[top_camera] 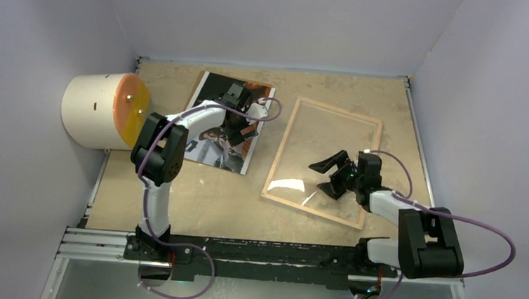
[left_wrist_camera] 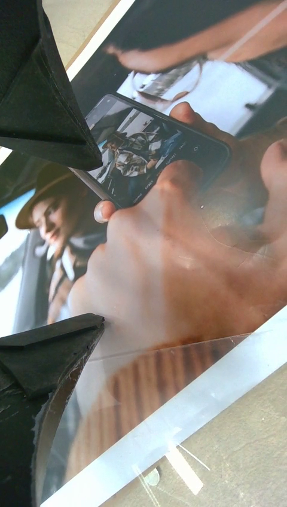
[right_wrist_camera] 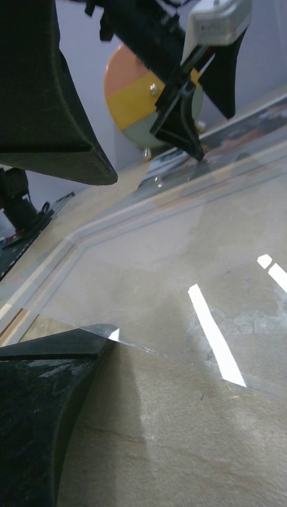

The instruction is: Put the photo into the frame

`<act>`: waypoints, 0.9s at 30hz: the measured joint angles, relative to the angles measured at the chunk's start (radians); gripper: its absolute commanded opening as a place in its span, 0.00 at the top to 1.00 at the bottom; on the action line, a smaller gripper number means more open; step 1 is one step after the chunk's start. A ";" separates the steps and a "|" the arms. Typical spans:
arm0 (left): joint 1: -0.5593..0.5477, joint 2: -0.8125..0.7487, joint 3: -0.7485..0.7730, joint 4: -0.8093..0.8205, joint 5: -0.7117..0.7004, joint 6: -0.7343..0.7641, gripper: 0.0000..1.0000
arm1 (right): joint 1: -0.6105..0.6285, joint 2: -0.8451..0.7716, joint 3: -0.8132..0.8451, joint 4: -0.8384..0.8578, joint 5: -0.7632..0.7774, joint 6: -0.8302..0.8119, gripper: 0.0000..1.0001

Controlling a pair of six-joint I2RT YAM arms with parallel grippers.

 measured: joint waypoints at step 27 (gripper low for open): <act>-0.042 -0.001 -0.002 -0.011 0.012 0.028 0.00 | 0.005 0.105 -0.132 0.645 -0.009 0.222 0.88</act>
